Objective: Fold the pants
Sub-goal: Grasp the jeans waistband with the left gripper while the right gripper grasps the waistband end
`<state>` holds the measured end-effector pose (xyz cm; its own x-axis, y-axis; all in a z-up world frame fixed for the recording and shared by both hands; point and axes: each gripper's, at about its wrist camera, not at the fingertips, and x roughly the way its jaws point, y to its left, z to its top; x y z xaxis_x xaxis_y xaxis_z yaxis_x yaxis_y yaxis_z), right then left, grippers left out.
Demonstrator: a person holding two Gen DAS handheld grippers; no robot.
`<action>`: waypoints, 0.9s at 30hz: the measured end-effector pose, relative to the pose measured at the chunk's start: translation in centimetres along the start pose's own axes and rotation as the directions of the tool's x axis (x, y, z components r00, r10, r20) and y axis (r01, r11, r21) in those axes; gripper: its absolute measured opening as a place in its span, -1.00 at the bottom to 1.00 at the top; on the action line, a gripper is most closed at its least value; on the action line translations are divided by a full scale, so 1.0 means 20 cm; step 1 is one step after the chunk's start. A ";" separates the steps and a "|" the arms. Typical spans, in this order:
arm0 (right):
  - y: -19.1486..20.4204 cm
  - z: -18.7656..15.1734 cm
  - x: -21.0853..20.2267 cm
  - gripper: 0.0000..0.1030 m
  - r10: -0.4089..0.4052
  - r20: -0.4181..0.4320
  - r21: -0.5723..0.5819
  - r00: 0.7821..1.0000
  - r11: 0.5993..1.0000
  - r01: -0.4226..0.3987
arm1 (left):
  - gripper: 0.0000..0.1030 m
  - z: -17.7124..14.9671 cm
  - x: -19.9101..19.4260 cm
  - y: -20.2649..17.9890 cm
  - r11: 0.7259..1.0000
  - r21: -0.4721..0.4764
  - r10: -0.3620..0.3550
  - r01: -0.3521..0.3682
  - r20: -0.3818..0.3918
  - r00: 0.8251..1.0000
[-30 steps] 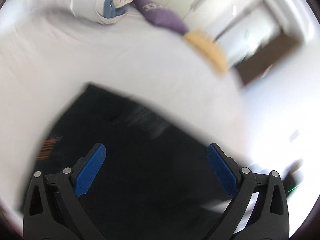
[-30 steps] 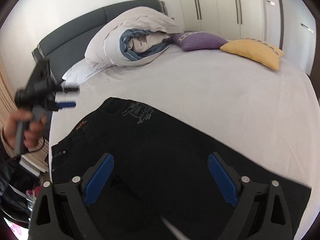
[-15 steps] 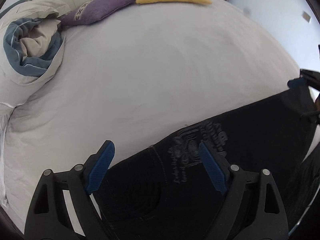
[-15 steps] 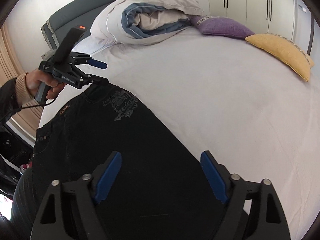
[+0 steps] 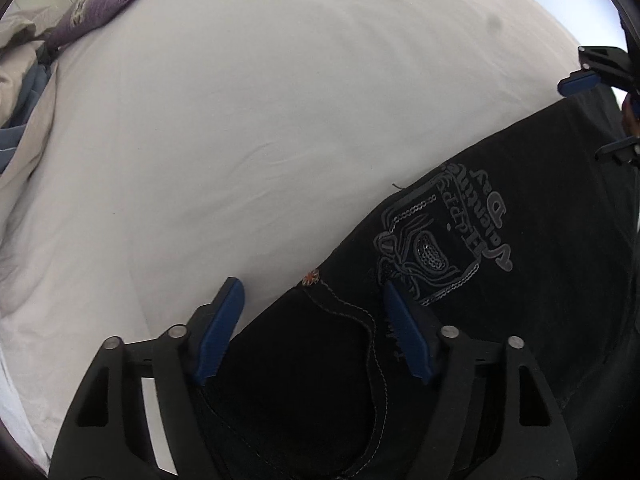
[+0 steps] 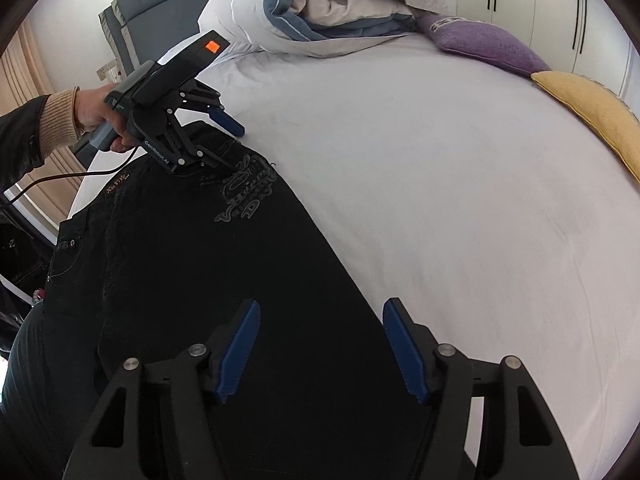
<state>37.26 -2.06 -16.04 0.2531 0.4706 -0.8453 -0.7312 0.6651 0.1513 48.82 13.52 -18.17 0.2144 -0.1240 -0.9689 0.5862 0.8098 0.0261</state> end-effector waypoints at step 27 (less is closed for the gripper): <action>0.07 0.23 0.30 -0.15 -0.002 -0.098 -0.078 0.995 0.997 -0.006 | -0.87 -0.36 -0.40 -0.17 0.985 0.045 0.146 -0.167 0.303 0.942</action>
<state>40.74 4.32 -18.44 0.1915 0.4103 -0.8916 -0.7800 0.6150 0.1155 39.52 15.75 -12.34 0.5242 -0.1725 -0.8339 0.5766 0.7925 0.1986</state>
